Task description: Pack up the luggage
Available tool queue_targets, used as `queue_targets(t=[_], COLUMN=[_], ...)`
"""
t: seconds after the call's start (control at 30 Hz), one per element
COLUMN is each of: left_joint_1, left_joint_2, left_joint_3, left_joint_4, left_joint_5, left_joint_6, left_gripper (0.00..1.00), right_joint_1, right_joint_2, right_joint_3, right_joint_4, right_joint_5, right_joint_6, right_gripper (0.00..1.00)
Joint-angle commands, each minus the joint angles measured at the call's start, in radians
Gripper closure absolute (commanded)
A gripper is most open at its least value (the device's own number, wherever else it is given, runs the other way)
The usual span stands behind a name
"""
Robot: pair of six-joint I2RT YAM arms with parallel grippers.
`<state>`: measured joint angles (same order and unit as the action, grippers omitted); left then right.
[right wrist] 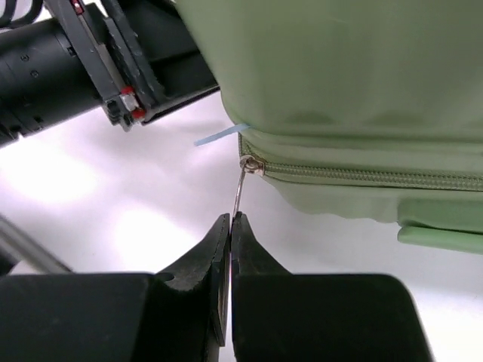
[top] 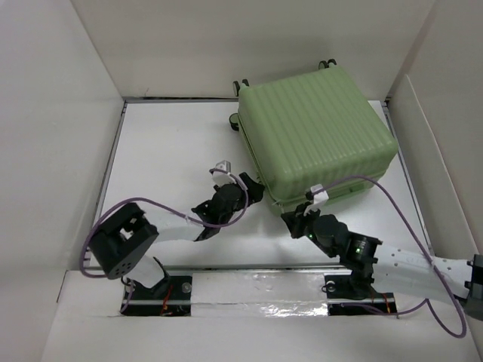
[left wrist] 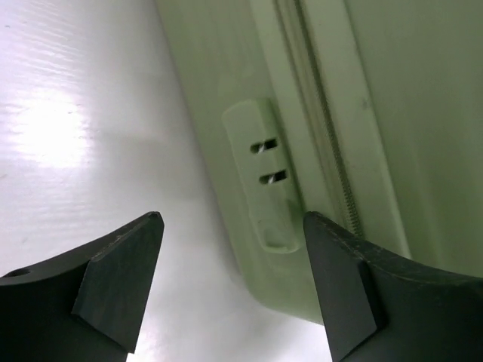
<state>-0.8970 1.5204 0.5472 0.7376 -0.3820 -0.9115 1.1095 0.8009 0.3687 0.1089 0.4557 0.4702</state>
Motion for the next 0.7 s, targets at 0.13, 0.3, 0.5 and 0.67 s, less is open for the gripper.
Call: queue_targets(t=[0.13,0.3,0.5,0.67], left_joint_1=[0.226,0.47,0.589,0.599], left_joint_2=[-0.244,-0.021,0.386,0.657], left_joint_3=[0.121,0.403,0.909,1.286], left_joint_4=[-0.141,-0.199,-0.273,-0.451], left_joint_5=[0.126,0.297,0.56,0.633], left_joint_6=[0.046,0.048,0.025,0.023], left_gripper=[0.25,0.19,0.06,0.03], right_joint_1=[0.101,0.101,0.11,0.11], right_joint_2=[-0.204,-0.258,-0.223,-0.198], right_joint_3=[-0.022,0.003,-0.025,-0.028], right_joint_4=[-0.038,-0.095,-0.043,-0.023], right_joint_5=[-0.143,-0.129,-0.163,-0.17], right_joint_6=[0.122,0.105,0.125,0.13], right_gripper=[1.0,1.0,1.0,1.0])
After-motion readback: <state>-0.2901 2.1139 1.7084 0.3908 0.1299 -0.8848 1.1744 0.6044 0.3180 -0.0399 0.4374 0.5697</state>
